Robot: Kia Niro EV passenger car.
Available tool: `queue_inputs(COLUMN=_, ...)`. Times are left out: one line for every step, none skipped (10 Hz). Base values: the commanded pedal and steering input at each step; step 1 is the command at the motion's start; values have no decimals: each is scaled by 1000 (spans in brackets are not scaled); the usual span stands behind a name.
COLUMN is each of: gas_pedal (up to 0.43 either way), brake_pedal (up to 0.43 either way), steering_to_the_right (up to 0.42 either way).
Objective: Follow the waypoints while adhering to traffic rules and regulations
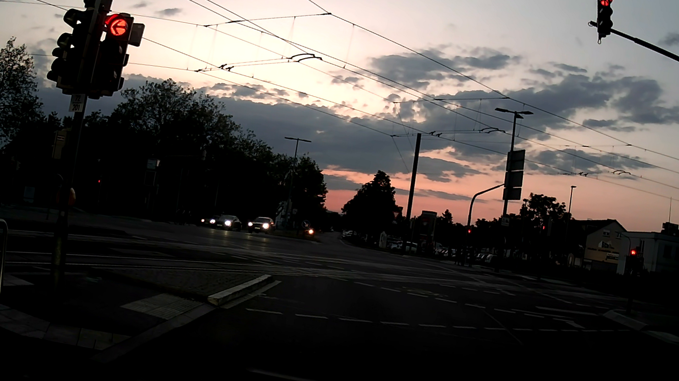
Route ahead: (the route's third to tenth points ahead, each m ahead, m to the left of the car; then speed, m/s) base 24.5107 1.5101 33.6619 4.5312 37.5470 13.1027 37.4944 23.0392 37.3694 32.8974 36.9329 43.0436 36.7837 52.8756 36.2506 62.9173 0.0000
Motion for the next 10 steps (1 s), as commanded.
queue_inputs(gas_pedal=0, brake_pedal=244, steering_to_the_right=27)
queue_inputs(gas_pedal=0, brake_pedal=244, steering_to_the_right=27)
queue_inputs(gas_pedal=0, brake_pedal=244, steering_to_the_right=27)
queue_inputs(gas_pedal=0, brake_pedal=244, steering_to_the_right=26)
queue_inputs(gas_pedal=0, brake_pedal=244, steering_to_the_right=27)
queue_inputs(gas_pedal=0, brake_pedal=244, steering_to_the_right=27)
queue_inputs(gas_pedal=0, brake_pedal=244, steering_to_the_right=27)
queue_inputs(gas_pedal=0, brake_pedal=244, steering_to_the_right=26)
queue_inputs(gas_pedal=0, brake_pedal=244, steering_to_the_right=27)
queue_inputs(gas_pedal=0, brake_pedal=244, steering_to_the_right=27)
